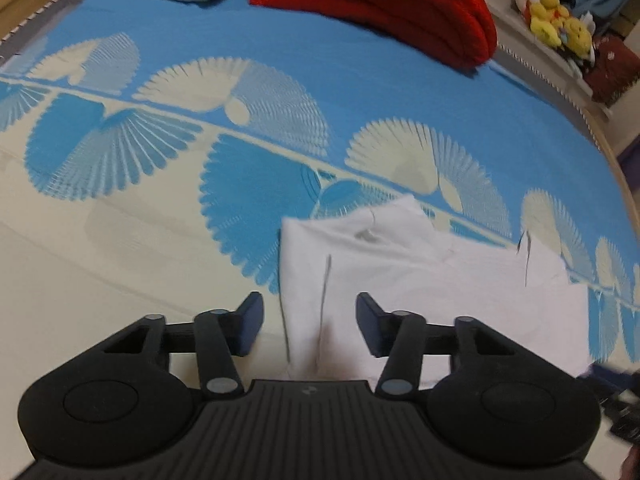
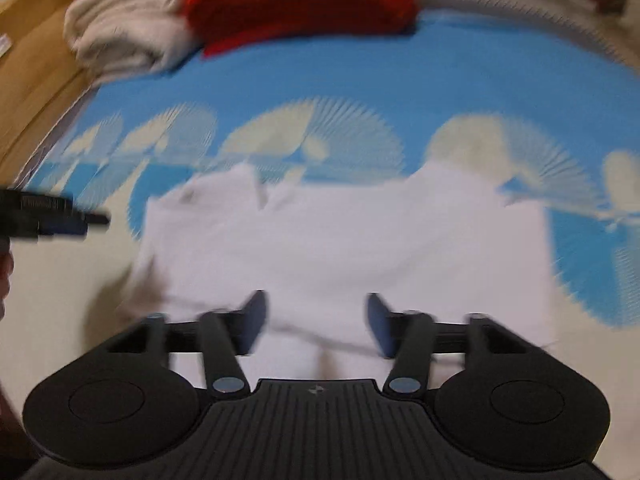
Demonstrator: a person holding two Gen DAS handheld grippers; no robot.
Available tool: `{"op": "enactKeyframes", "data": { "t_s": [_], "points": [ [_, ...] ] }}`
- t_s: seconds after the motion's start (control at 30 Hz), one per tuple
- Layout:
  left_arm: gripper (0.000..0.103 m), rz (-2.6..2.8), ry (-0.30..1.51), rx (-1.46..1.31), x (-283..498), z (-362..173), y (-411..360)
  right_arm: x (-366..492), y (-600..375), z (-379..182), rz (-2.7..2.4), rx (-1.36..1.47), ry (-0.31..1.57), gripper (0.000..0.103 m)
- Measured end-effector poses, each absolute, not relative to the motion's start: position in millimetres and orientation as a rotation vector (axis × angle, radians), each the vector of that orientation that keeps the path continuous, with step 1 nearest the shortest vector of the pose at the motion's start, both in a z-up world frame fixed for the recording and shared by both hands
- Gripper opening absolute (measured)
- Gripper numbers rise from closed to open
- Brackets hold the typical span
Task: Fold small clothes
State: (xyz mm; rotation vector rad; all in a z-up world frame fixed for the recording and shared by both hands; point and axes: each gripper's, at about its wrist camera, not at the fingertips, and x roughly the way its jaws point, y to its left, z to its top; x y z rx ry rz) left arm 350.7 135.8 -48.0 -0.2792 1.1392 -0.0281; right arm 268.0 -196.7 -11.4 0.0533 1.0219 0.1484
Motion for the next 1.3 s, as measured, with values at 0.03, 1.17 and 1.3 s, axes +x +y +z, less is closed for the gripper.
{"op": "enactKeyframes", "data": {
  "t_s": [0.03, 1.17, 1.3],
  "points": [
    [0.053, -0.030, 1.150, -0.266, 351.0, -53.5, 131.2, 266.4, -202.6, -16.0, 0.104, 0.027, 1.006, 0.067],
    [0.005, -0.083, 1.175, 0.034, 341.4, -72.3, 77.4, 300.7, -253.1, -46.5, -0.195, 0.119, 1.093, 0.063],
    [0.005, -0.074, 1.179, 0.024, 335.5, -65.5, 80.6, 302.3, -254.7, -50.0, -0.204, 0.113, 1.100, 0.063]
  ]
}}
